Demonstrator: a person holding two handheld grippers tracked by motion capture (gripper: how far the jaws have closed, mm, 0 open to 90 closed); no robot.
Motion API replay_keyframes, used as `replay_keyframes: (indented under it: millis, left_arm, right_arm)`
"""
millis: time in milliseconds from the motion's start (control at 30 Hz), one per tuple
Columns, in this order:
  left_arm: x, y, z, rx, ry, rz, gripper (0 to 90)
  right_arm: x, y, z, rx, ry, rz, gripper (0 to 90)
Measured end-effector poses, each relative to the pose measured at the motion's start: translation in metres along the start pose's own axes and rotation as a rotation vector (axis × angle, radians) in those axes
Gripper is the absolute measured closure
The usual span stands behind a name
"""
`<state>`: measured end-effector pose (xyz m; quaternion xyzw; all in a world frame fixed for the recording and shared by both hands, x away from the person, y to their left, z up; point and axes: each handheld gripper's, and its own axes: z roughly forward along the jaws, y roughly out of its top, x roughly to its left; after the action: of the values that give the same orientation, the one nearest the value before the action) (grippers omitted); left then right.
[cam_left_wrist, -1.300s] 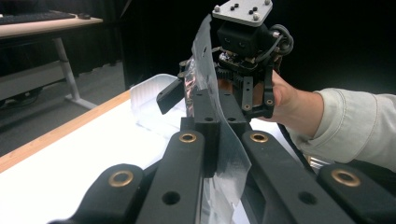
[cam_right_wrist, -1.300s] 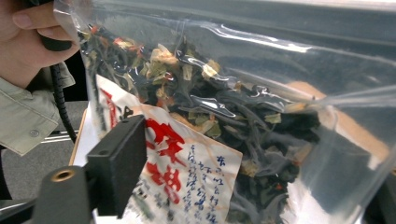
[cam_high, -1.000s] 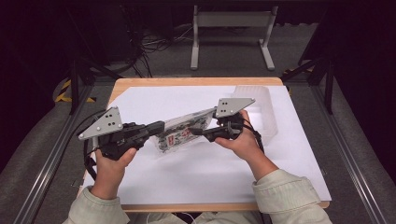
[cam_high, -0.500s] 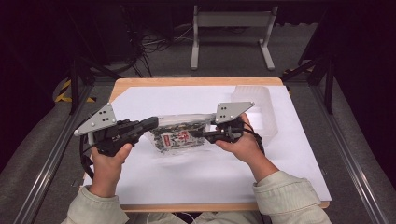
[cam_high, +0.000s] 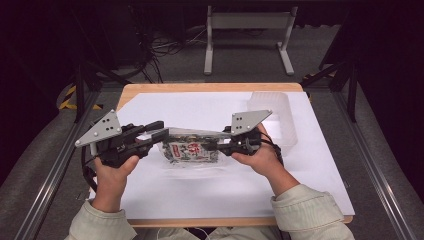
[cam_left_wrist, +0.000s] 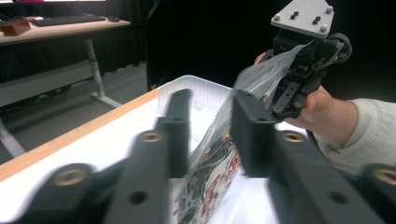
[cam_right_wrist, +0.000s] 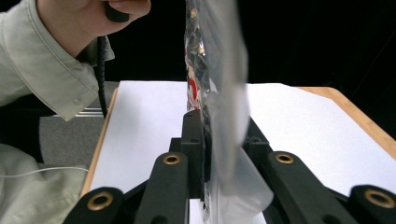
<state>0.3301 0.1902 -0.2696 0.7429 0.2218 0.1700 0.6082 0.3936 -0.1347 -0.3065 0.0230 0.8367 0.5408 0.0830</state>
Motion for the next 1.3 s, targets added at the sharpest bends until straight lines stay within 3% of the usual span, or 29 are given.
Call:
replay_keyframes:
  millis: [167, 267, 767, 1300]
  left_arm:
    - [-0.002, 0.002, -0.001, 0.009, 0.029, 0.016, 39.6]
    - [0.001, 0.0, -0.001, 0.011, 0.036, 0.006, 34.0]
    - [0.018, -0.013, -0.003, 0.053, 0.059, -0.052, 32.1]
    - [0.024, -0.028, -0.004, 0.092, 0.09, -0.074, 31.7]
  right_arm:
    - [-0.002, 0.001, -0.005, -0.001, -0.01, 0.023, 76.7]
    - [-0.004, 0.002, -0.011, -0.011, -0.018, 0.043, 76.7]
    - [-0.015, 0.013, -0.045, -0.036, -0.124, 0.102, 76.6]
    - [-0.034, 0.013, -0.083, -0.062, -0.246, 0.163, 76.5]
